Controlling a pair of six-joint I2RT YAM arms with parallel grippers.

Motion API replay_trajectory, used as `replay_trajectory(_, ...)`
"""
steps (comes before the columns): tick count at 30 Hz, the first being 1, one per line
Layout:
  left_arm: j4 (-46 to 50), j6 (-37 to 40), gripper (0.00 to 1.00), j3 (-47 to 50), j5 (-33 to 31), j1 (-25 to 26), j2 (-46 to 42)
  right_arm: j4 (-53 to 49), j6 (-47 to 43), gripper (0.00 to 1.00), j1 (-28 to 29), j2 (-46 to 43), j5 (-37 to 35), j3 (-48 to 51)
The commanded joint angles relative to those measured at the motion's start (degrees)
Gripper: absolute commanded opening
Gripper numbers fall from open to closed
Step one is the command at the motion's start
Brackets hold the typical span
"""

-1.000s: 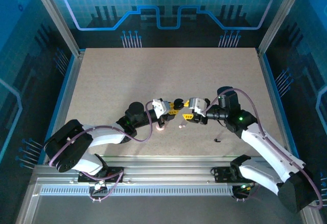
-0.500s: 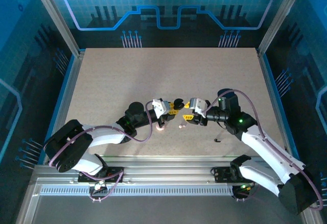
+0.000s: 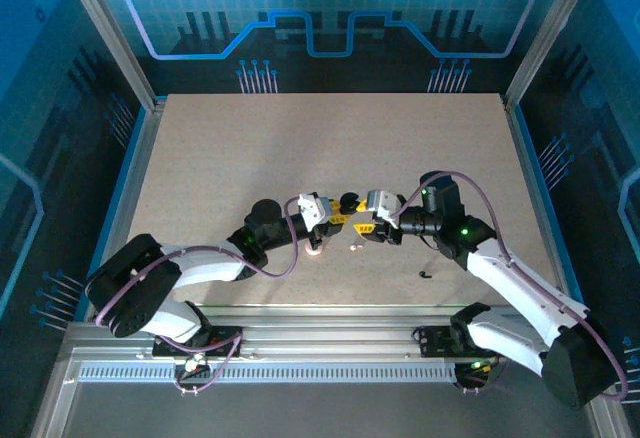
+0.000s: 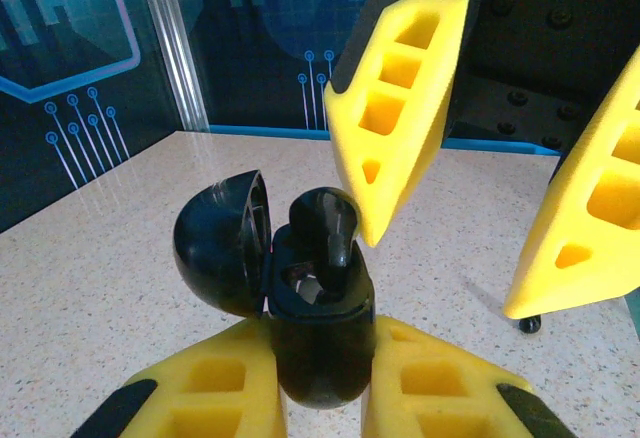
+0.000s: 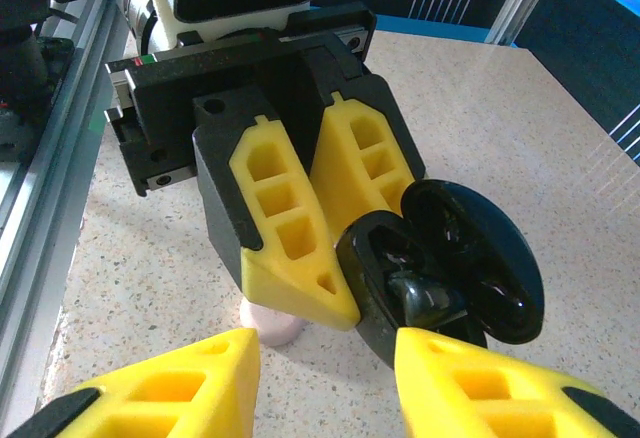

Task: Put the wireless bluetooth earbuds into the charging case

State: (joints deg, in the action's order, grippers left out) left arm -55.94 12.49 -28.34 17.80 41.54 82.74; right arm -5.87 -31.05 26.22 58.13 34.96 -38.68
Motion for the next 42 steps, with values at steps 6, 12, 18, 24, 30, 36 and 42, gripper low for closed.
replay_trajectory(6,-1.3,1.4,0.10,-0.4,0.2,0.3,-1.8,1.8,0.2,0.40,0.6,2.0,1.2,-2.4)
replay_trajectory(12,-0.9,1.6,0.10,-0.3,0.3,0.3,-1.9,1.2,-0.1,0.39,0.6,2.4,0.3,-3.4)
replay_trajectory(18,-0.9,1.7,0.10,-0.4,0.3,0.4,-1.9,0.4,0.1,0.39,0.6,2.4,-0.5,-4.2)
replay_trajectory(24,-1.1,1.7,0.10,-0.3,0.0,0.4,-1.6,-2.4,0.5,0.39,0.6,-0.2,-2.0,-3.6)
replay_trajectory(30,-1.2,1.7,0.10,-0.3,-0.1,0.4,-1.2,-2.8,1.0,0.38,0.5,-0.4,-1.7,-3.6)
replay_trajectory(36,-1.1,1.8,0.10,-0.4,0.2,0.5,-1.4,-2.5,0.9,0.38,0.6,0.8,-1.4,-4.2)
replay_trajectory(42,-0.4,2.1,0.10,-0.4,0.3,0.5,-1.8,-2.0,0.7,0.38,0.6,2.2,-0.9,-5.1)
